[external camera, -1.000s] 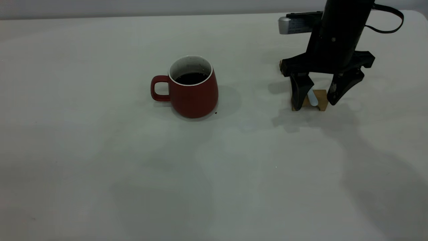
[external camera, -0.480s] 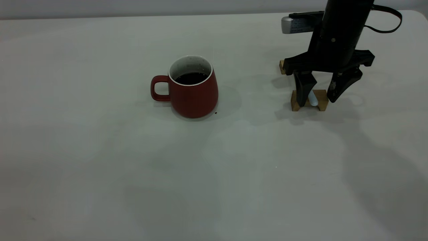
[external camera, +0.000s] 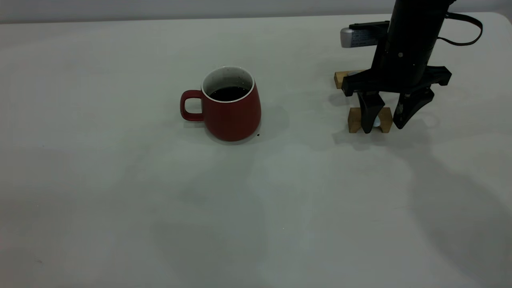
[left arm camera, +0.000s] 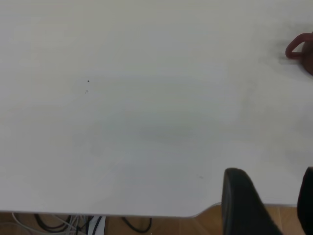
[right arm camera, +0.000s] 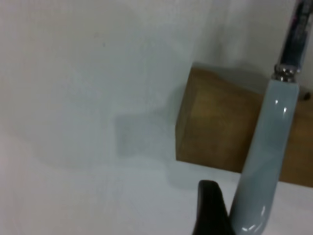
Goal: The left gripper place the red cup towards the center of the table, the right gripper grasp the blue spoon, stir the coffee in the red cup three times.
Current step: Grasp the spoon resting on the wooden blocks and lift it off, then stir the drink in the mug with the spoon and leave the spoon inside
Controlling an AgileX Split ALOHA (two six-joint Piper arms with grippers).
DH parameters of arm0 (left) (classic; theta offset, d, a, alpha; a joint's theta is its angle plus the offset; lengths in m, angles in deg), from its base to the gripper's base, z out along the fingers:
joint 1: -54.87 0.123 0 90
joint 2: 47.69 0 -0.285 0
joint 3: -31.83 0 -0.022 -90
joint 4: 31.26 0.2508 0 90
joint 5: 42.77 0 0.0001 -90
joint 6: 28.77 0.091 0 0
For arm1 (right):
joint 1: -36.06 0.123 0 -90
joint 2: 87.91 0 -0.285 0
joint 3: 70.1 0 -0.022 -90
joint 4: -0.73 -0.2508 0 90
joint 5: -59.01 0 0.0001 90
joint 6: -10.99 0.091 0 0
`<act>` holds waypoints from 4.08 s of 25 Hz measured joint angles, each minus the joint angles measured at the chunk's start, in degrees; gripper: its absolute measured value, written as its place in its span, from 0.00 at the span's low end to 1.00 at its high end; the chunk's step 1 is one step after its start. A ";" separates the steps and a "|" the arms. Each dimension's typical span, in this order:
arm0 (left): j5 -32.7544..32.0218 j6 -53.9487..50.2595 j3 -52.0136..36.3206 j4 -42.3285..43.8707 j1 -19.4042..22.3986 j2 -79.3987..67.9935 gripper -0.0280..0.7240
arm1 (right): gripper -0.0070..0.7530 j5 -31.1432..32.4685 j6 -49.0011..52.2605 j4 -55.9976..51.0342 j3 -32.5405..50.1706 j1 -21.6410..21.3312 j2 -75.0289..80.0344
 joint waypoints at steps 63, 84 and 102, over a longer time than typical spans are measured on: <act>0.00 0.00 0.00 0.00 0.00 0.00 0.51 | 0.21 8.94 36.19 -94.63 -2.41 12.02 -1.02; 0.00 0.00 0.00 0.00 0.00 0.00 0.51 | 0.21 14.94 42.24 -87.72 -10.17 6.54 6.46; 0.00 0.00 0.00 0.00 0.00 0.00 0.51 | 0.21 17.03 44.43 -89.45 -10.29 4.91 8.76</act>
